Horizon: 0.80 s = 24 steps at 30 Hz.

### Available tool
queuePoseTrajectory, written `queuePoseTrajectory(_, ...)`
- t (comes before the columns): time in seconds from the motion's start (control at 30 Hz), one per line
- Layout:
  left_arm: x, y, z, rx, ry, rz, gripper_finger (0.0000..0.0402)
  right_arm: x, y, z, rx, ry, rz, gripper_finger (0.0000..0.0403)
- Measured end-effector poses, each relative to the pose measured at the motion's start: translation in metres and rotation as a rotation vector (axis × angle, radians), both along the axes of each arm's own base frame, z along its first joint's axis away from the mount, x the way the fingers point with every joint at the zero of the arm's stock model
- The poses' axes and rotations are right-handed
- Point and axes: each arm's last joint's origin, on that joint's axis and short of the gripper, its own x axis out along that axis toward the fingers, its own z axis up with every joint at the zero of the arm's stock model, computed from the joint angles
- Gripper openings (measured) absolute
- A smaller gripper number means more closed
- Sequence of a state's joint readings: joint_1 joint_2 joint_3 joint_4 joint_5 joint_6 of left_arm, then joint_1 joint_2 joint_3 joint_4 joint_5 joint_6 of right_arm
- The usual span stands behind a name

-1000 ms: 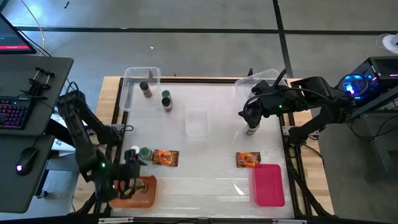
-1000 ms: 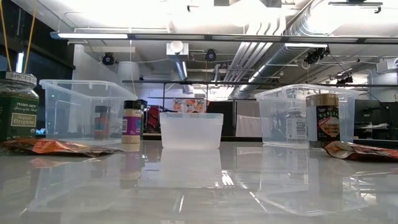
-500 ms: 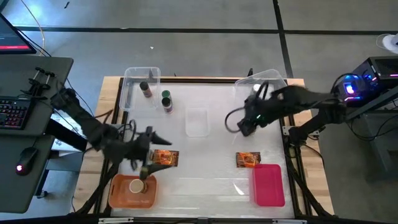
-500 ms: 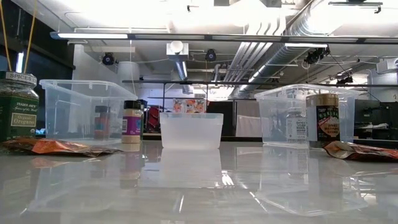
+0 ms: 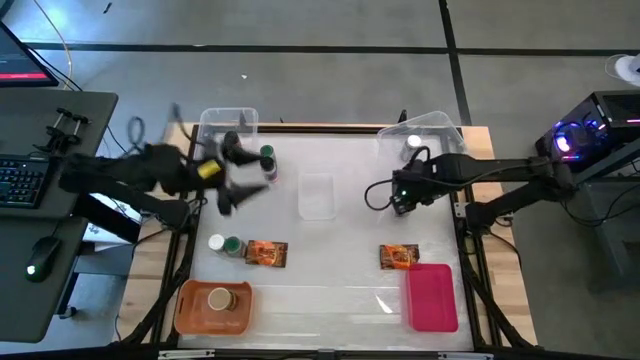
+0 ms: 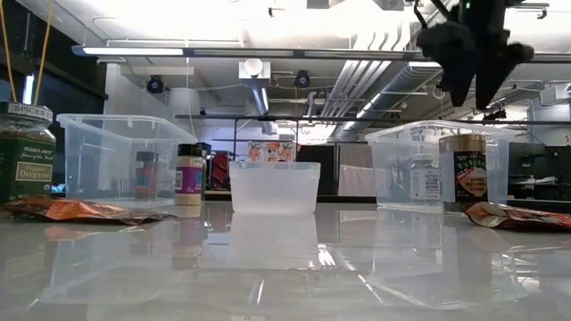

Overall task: Sort spices by type
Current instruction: Put the gold seasoning bottle into the orange bin

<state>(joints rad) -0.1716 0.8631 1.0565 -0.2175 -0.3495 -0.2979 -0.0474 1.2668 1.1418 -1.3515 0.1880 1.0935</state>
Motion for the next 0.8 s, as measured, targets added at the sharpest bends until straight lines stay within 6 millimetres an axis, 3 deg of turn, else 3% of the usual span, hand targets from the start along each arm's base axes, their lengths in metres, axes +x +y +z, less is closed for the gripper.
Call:
queuePoseTrajectory(0.23,-0.035,0.019,0.015,-0.054,-0.117,0.175,0.0394,-0.012,-0.007,0.005,0.001,-0.142,-0.074,0.0240)
queuePoseTrajectory(0.63,-0.033,0.019,0.009,0.053,-0.033,0.222,0.0394,-0.012,-0.014,0.013,-0.125,-0.213,-0.006,0.0242)
queuePoseTrajectory(0.8,-0.044,0.024,0.007,0.124,0.020,0.271,0.0394,-0.011,-0.016,0.012,-0.098,-0.221,-0.055,0.0284)
